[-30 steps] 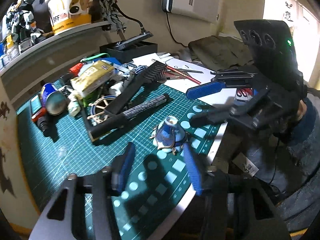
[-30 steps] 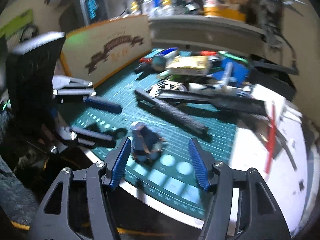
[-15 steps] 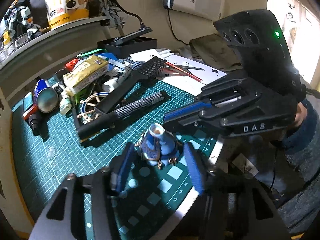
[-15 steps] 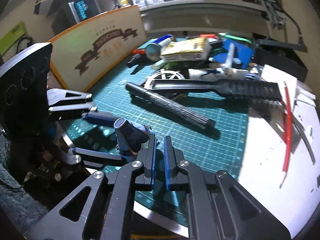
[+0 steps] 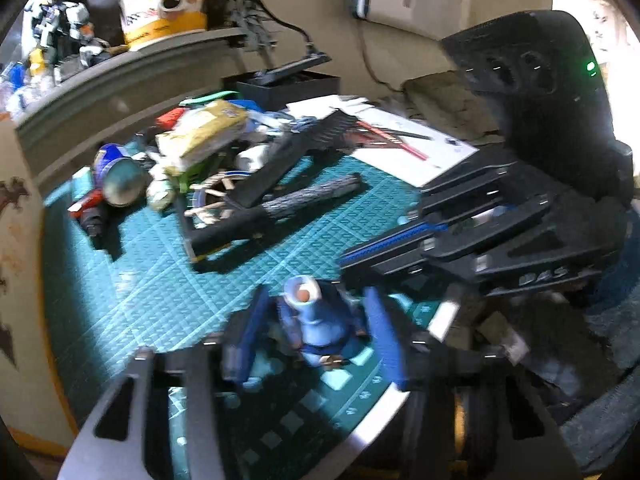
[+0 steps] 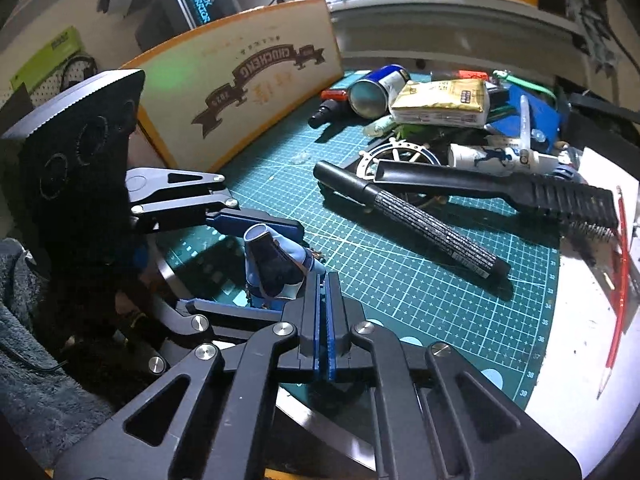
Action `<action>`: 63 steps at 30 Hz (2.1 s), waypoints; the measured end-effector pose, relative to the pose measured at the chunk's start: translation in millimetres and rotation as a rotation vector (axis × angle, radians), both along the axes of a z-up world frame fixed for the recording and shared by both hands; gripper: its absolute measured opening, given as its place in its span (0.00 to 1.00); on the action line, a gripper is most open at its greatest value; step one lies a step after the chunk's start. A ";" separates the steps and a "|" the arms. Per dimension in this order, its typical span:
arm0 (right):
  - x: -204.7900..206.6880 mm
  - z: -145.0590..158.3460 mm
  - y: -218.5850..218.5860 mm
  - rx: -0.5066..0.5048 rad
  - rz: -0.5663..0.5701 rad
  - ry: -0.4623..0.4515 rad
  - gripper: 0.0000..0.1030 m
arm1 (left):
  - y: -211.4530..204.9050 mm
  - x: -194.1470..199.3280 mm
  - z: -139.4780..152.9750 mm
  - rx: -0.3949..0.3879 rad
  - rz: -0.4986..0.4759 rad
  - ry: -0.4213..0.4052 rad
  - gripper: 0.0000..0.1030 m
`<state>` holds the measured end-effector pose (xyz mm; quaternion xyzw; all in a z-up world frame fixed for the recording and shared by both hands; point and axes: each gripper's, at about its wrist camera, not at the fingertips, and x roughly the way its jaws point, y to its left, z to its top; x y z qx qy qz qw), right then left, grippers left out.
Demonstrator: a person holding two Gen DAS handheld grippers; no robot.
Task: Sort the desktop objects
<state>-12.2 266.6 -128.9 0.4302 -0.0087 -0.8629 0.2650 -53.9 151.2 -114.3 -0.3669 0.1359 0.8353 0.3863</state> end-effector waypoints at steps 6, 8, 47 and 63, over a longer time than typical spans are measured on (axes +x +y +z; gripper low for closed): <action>10.3 13.6 28.3 0.016 -0.068 0.036 0.06 | -20.0 6.0 13.3 0.063 0.067 0.032 0.39; 14.5 18.0 38.2 0.052 -0.089 0.051 0.11 | -29.3 8.6 19.2 0.072 0.098 0.038 0.39; -92.5 4.8 -57.2 0.692 0.532 -0.276 0.19 | -65.2 7.0 23.8 -0.055 0.408 0.008 0.39; -47.0 3.4 13.5 -0.010 0.016 -0.433 0.12 | -66.1 9.1 25.5 -0.045 0.384 0.012 0.40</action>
